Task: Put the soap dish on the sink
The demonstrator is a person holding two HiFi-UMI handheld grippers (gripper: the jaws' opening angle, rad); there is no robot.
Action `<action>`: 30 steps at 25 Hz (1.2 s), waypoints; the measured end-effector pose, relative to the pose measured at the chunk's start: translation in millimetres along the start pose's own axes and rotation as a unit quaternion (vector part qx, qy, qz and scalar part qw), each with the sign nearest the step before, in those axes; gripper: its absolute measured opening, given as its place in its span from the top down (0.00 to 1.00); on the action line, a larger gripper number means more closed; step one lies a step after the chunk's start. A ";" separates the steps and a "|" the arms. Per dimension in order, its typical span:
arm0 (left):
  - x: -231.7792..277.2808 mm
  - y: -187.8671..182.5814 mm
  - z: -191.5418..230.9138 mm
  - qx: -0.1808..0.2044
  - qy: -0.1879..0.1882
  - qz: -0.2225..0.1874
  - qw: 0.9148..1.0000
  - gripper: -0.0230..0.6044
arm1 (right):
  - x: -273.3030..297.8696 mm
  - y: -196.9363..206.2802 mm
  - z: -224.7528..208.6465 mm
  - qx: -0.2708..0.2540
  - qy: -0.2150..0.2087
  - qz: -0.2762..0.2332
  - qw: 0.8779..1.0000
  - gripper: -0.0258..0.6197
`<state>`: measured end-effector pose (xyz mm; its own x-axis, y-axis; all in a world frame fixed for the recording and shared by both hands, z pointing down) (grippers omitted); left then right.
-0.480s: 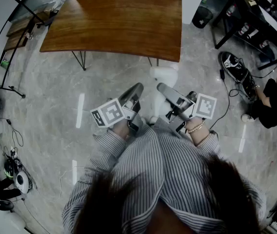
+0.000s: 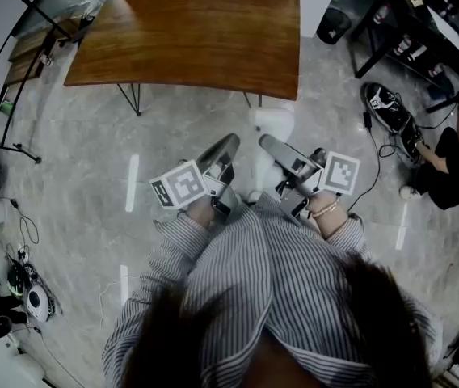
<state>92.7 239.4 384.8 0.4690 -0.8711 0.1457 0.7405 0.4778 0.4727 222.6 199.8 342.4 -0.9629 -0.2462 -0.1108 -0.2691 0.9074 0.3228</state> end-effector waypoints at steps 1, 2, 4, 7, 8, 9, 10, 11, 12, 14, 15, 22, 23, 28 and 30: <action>-0.3 0.0 -0.6 0.002 -0.001 0.000 1.000 0.96 | 0.1 -0.2 0.7 -0.001 0.000 0.001 1.000 0.28; -0.4 0.5 -1.0 0.005 -0.003 0.001 1.000 0.96 | 0.1 -0.4 0.9 -0.002 0.000 0.002 1.000 0.28; -0.1 1.3 -0.5 0.010 -0.007 0.001 1.000 0.96 | 0.1 -0.5 -0.7 -0.003 0.001 0.004 1.000 0.28; -0.8 1.3 2.0 0.012 -0.015 -0.005 1.000 0.96 | 1.0 0.1 -4.5 -0.005 0.003 0.012 1.000 0.28; -1.3 1.3 2.6 0.012 -0.017 -0.007 1.000 0.97 | 1.4 0.1 -5.6 -0.008 0.005 0.015 1.000 0.28; -1.7 1.3 3.0 0.011 -0.018 -0.008 1.000 0.97 | 1.8 -0.2 -6.8 -0.013 0.007 0.019 1.000 0.28; -1.4 1.1 3.6 0.011 -0.021 -0.010 1.000 0.97 | 2.1 -1.3 -8.6 -0.018 0.010 0.023 1.000 0.28; 0.0 0.3 4.5 0.010 -0.023 -0.012 1.000 0.97 | 2.5 -4.0 -11.2 -0.025 0.014 0.028 0.999 0.28; 2.7 -1.2 5.3 0.010 -0.025 -0.015 1.000 0.97 | 3.2 -8.3 -14.4 -0.032 0.017 0.033 0.999 0.28; 10.0 -4.9 6.0 0.010 -0.030 -0.021 0.999 0.97 | 5.3 -19.2 -21.1 -0.039 0.023 0.042 0.998 0.28; 13.2 -6.0 5.8 0.011 -0.033 -0.023 0.999 0.97 | 6.3 -24.1 -24.0 -0.041 0.025 0.046 0.998 0.28; 30.0 -22.1 9.8 0.012 -0.046 -0.050 0.998 0.97 | 30.2 -42.9 -33.6 -0.044 0.016 0.057 0.997 0.28; 34.1 -23.7 12.4 0.010 -0.046 -0.050 0.998 0.97 | 32.6 -44.8 -36.9 -0.038 0.015 0.058 0.997 0.28; 55.0 -50.2 33.5 0.007 -0.044 -0.051 0.998 0.97 | 55.4 -61.4 -64.2 -0.033 0.033 0.067 0.997 0.28; 66.0 -69.0 43.2 0.005 -0.040 -0.052 0.998 0.97 | 72.0 -74.0 -74.2 -0.031 0.039 0.065 0.997 0.28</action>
<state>51.8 144.0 399.4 0.3504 -0.9221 0.1641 0.7778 0.3841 0.4975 171.7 89.6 380.3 -0.9877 -0.1561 0.0076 -0.1410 0.9109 0.3877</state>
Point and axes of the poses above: the fingertips, and each gripper's own axes: x forward along the fingers, z to its left, y out of its underside, the point moved 5 cm from there along -x, backward along the fingers
